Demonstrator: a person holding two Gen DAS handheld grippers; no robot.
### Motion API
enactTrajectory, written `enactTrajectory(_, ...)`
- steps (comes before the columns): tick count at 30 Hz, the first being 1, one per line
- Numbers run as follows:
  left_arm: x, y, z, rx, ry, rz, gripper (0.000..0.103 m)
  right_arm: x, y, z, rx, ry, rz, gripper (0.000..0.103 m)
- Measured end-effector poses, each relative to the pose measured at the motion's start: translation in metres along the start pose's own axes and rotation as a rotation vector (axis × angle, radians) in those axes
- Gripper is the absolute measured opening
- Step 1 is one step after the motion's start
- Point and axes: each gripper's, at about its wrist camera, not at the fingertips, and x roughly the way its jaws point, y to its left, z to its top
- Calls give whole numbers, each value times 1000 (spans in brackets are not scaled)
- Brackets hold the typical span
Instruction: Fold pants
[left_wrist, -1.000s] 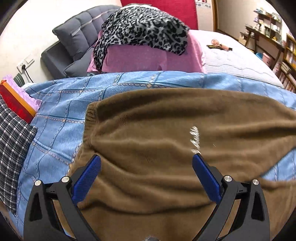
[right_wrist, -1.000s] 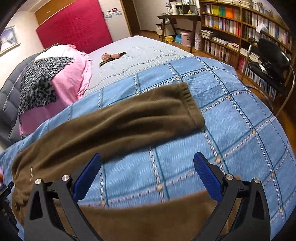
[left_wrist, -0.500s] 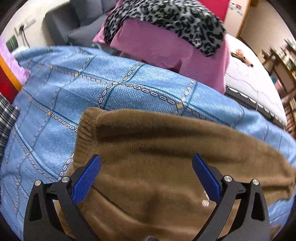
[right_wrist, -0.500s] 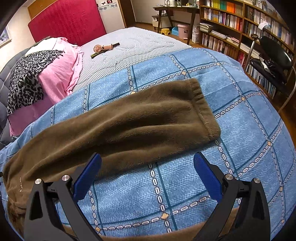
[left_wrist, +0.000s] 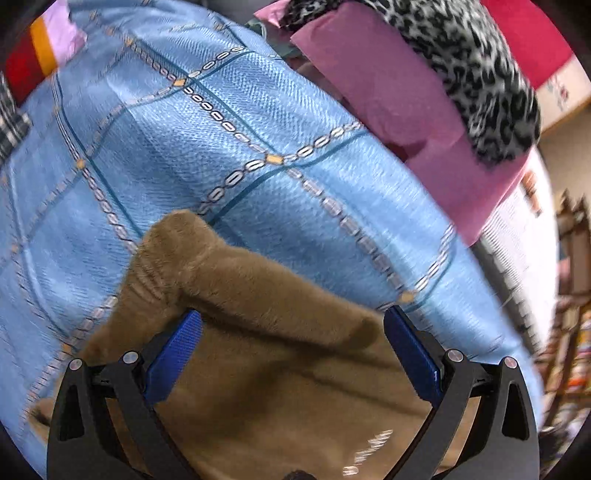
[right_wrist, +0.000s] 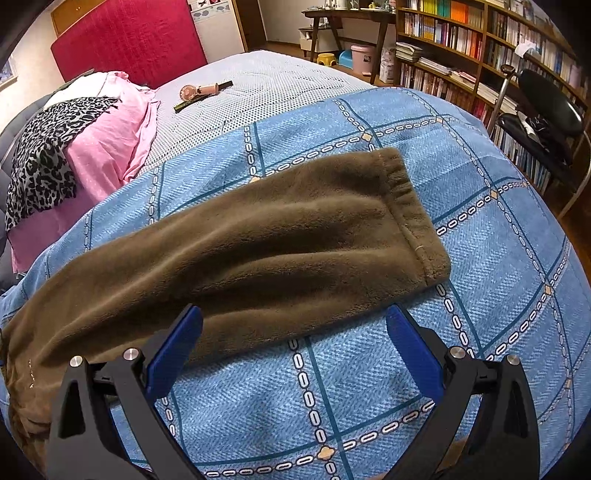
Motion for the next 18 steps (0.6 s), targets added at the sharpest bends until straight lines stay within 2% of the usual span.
enactTrajectory(1, 0, 1, 2, -29, 5, -20, 98, 2, -1, 0, 1, -2, -2, 100)
enactTrajectory(4, 9, 2, 7, -71, 43, -1, 98, 8, -2, 0, 15, -2, -3, 100)
enactTrajectory(7, 24, 6, 6, -122, 92, 7, 87, 14, -3, 2, 21, -3, -2, 100)
enactTrajectory(10, 29, 9, 4, -119, 88, 42, 71, 17, -5, 5, 16, -13, -16, 100)
enactTrajectory(12, 28, 11, 2, -115, 79, 45, 46, 18, -12, 10, 28, -25, -26, 100)
enactTrajectory(13, 25, 14, 0, -112, 77, 20, 38, 17, -17, 14, 42, -31, -27, 100)
enactTrajectory(14, 22, 17, -3, -110, 77, -4, 25, 16, -22, 18, 55, -36, -24, 100)
enactTrajectory(15, 19, 19, -6, -107, 77, -30, 15, 14, -30, 25, 82, -43, -11, 100)
enactTrajectory(18, 1, 25, -19, -66, 61, -85, 8, 10, -45, 41, 133, -48, 34, 100)
